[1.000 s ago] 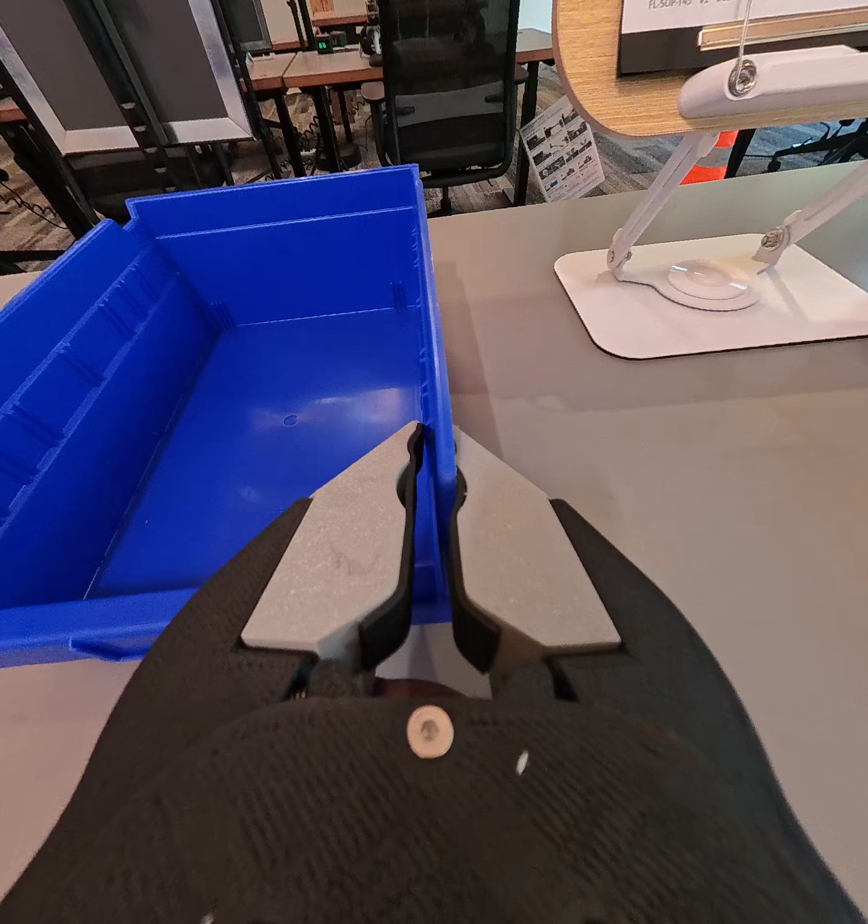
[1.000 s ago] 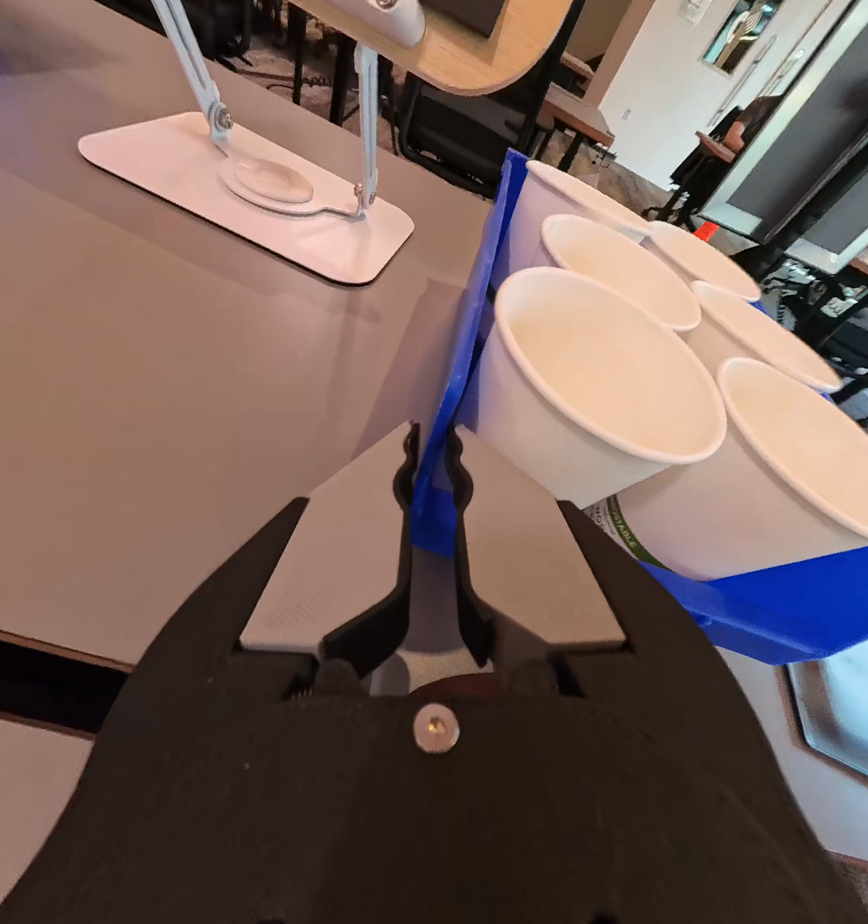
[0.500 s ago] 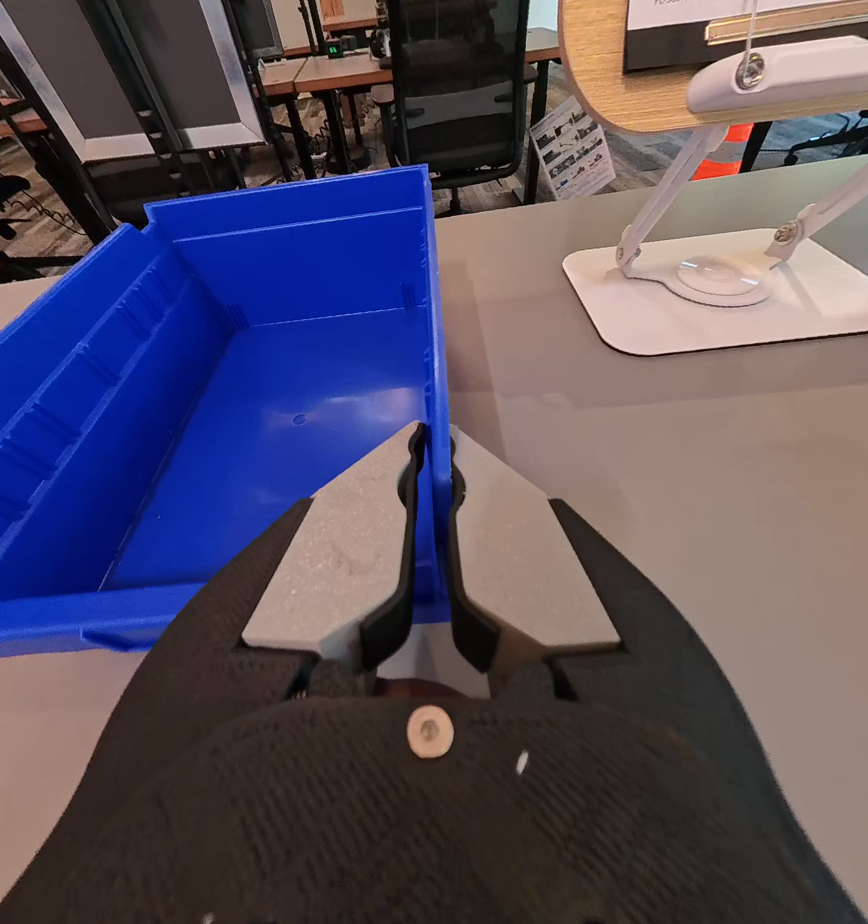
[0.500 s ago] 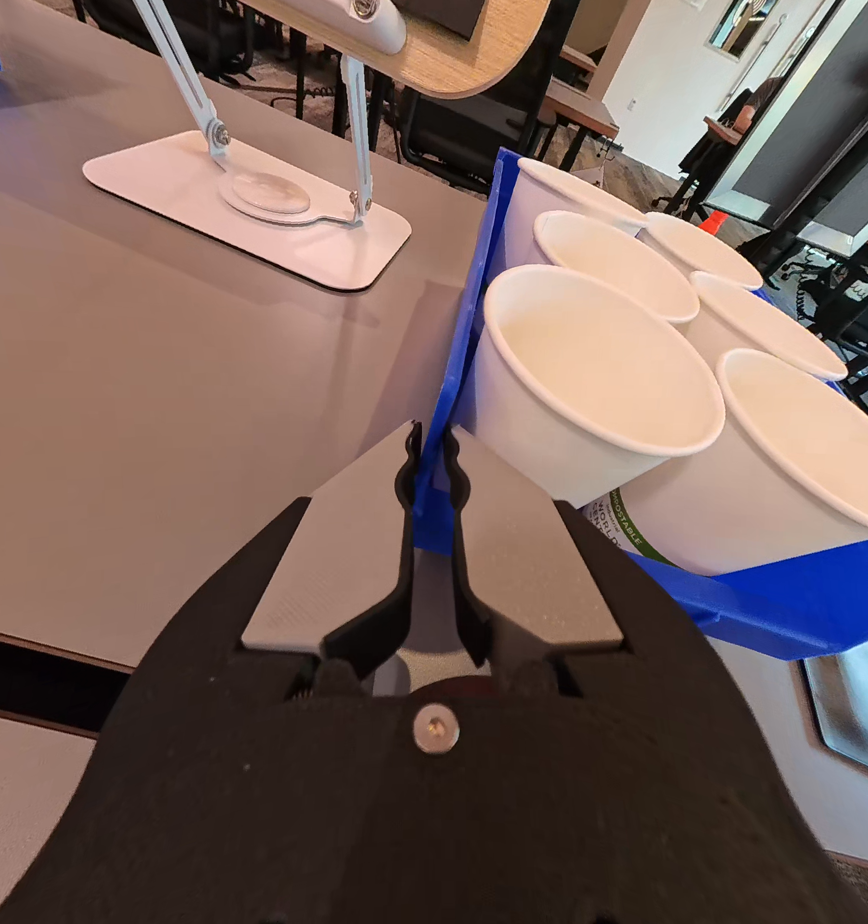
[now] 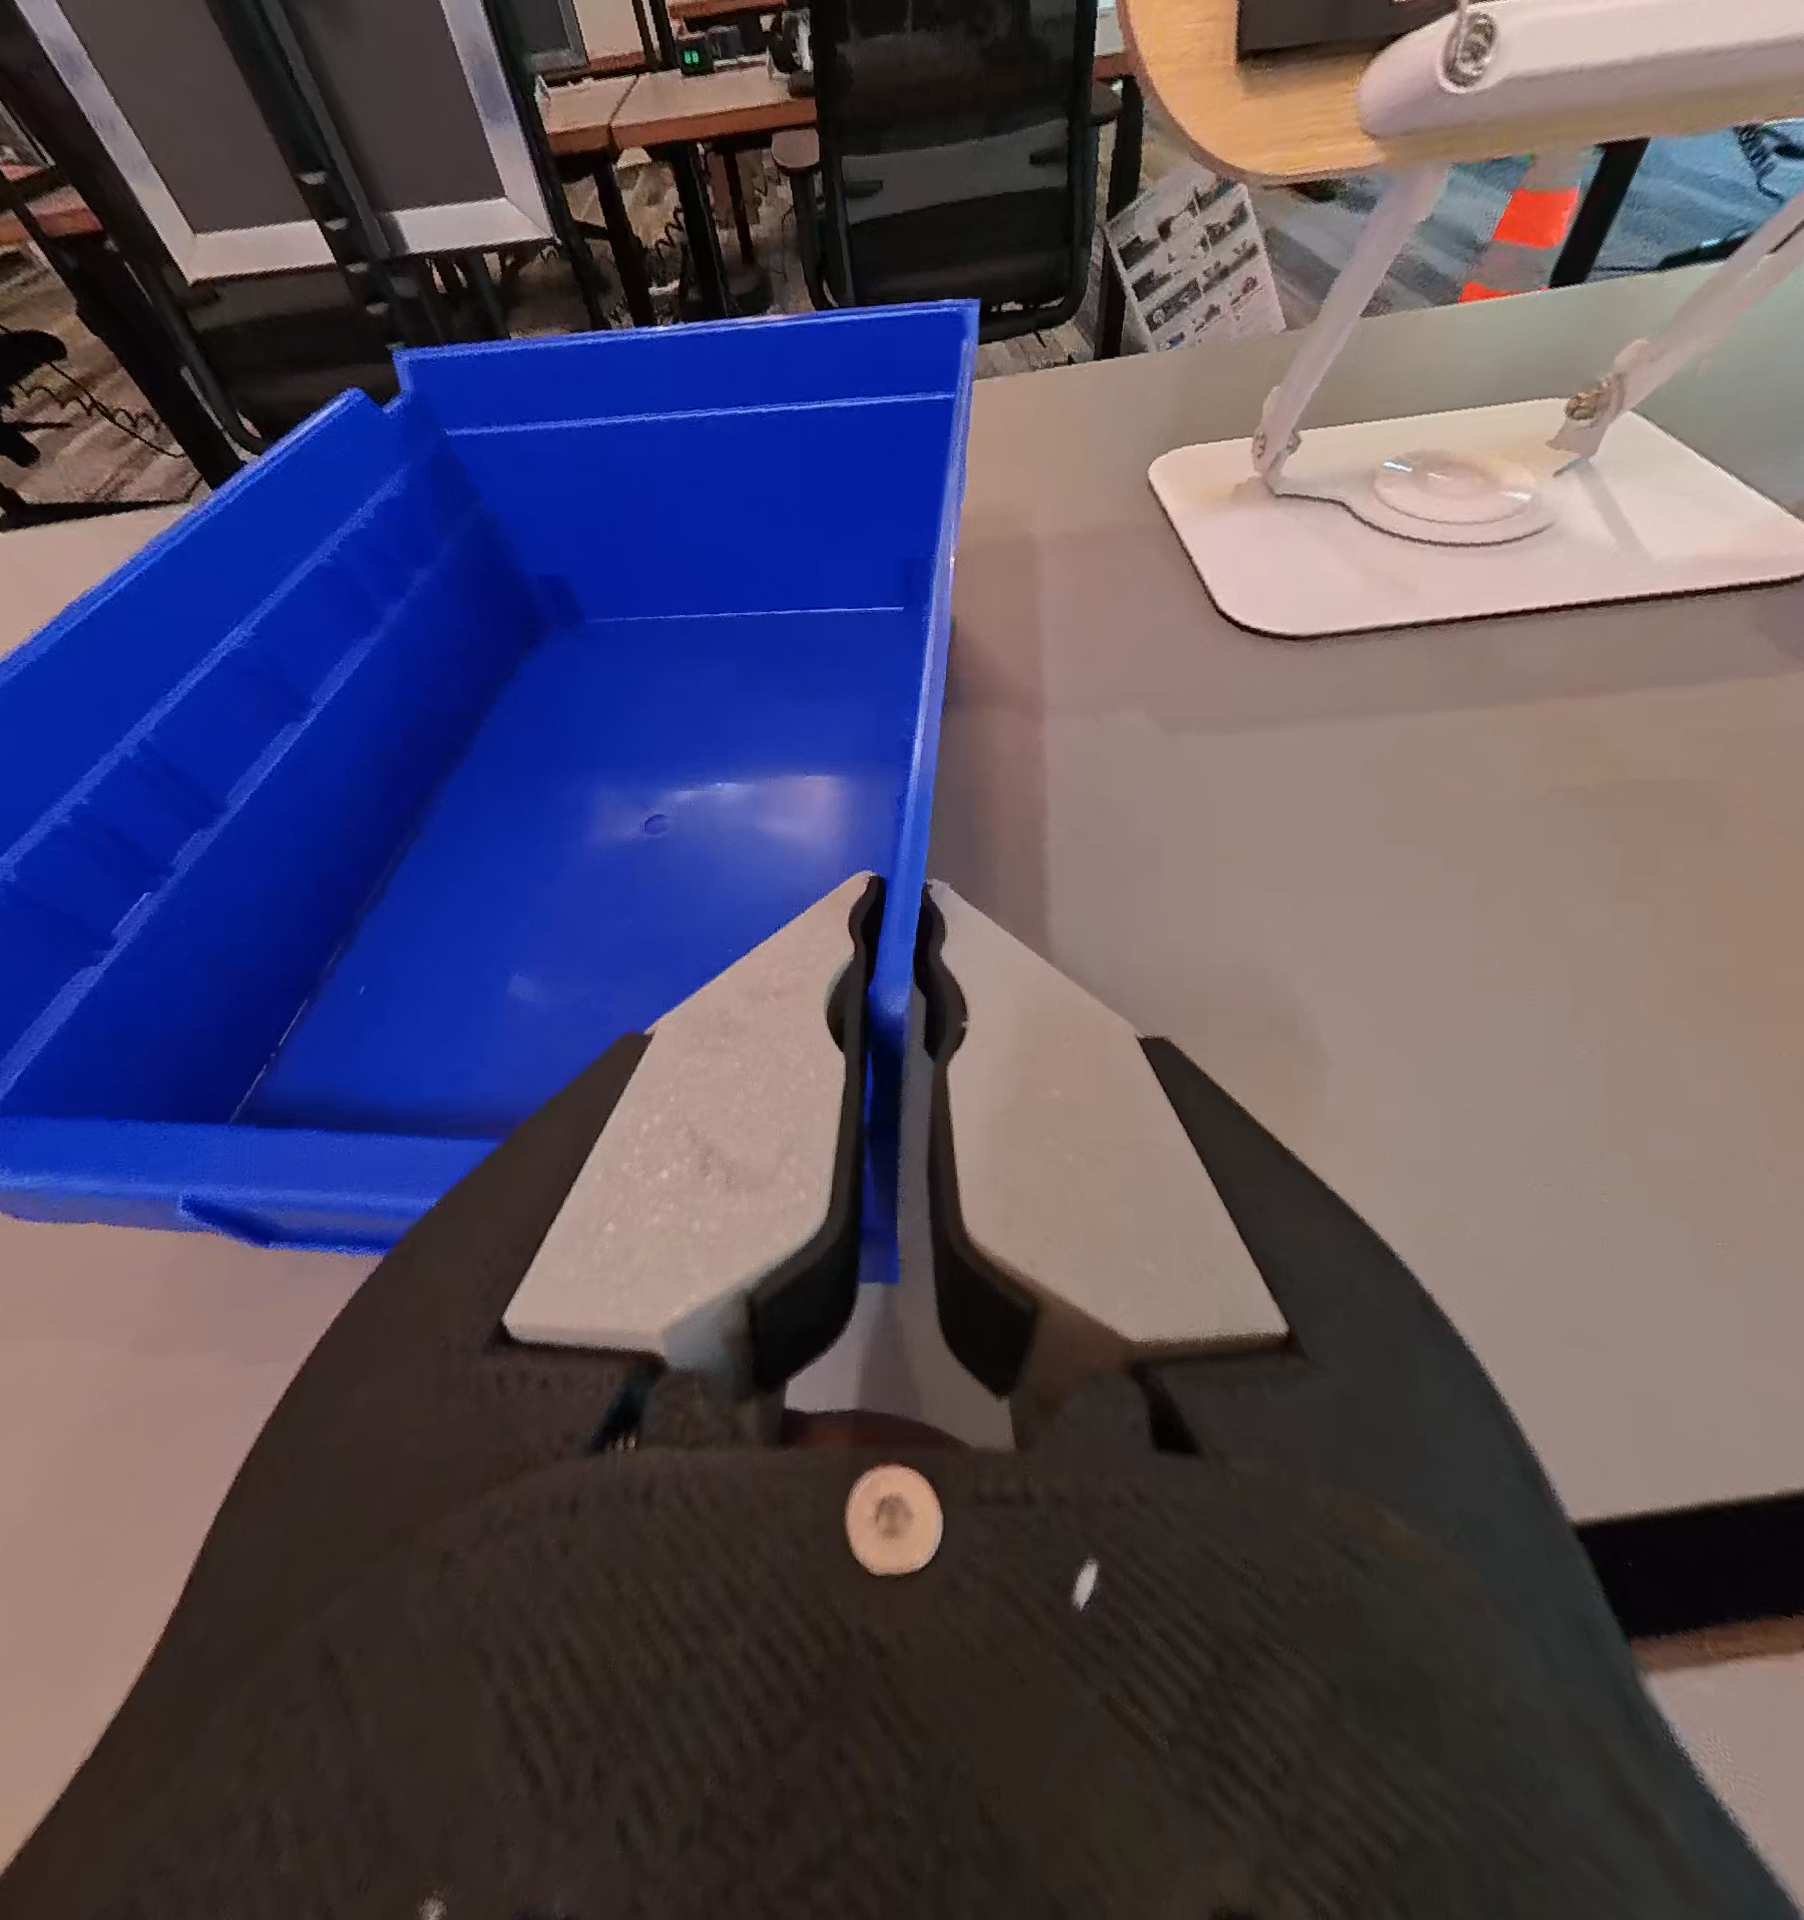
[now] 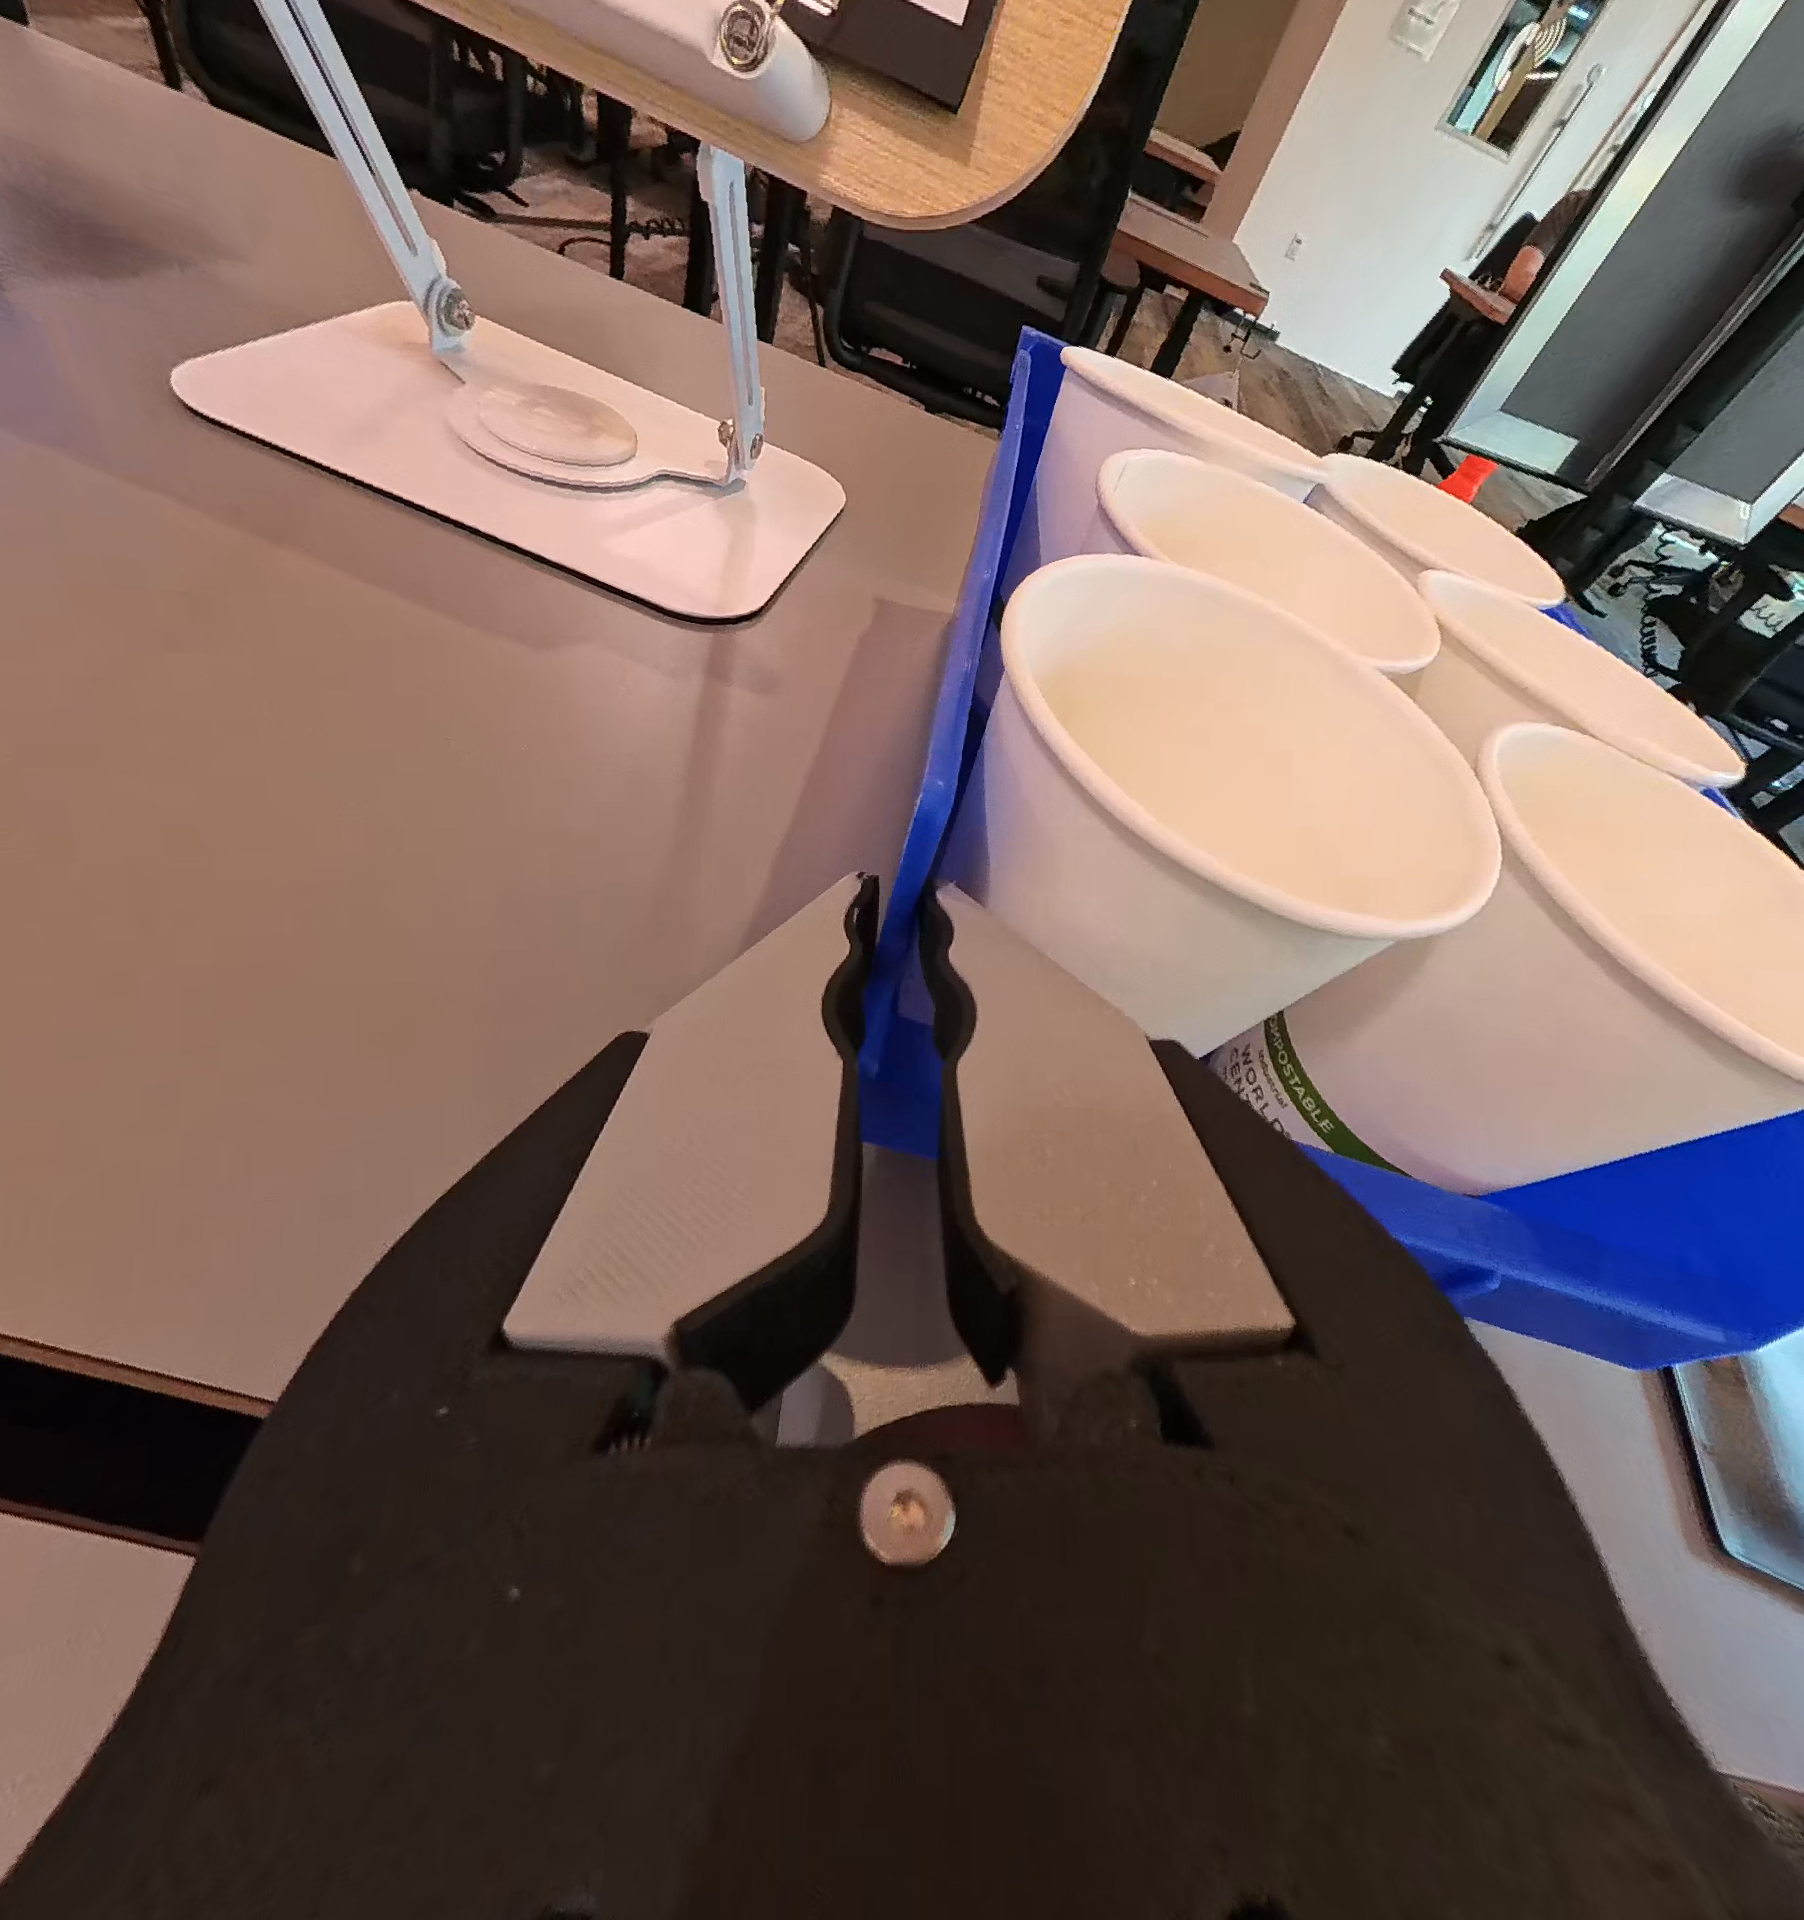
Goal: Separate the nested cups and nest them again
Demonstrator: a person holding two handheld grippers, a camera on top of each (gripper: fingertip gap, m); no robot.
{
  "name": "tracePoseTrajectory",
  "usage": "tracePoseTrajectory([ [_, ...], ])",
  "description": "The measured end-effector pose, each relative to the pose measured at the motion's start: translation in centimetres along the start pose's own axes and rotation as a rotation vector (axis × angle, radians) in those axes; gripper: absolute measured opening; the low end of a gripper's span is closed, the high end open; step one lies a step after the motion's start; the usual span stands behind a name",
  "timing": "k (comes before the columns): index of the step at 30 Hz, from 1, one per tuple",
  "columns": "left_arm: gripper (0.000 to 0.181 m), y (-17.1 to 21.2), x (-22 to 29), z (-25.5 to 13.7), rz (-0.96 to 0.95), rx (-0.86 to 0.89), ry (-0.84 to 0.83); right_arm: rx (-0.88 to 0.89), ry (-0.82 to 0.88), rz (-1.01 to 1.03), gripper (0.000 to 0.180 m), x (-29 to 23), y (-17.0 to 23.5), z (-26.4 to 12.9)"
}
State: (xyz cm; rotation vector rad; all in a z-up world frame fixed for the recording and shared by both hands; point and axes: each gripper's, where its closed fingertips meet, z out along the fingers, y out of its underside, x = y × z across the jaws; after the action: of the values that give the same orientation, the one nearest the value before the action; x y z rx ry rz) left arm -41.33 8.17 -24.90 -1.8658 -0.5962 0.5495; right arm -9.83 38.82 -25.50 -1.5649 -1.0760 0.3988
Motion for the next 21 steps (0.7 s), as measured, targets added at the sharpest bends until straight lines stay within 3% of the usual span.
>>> tracePoseTrajectory([
  [21,0.002,1.4,2.3,-11.9,0.042,0.017,0.085,0.001,-0.022,0.011,0.002,0.4,0.6,-2.3],
])
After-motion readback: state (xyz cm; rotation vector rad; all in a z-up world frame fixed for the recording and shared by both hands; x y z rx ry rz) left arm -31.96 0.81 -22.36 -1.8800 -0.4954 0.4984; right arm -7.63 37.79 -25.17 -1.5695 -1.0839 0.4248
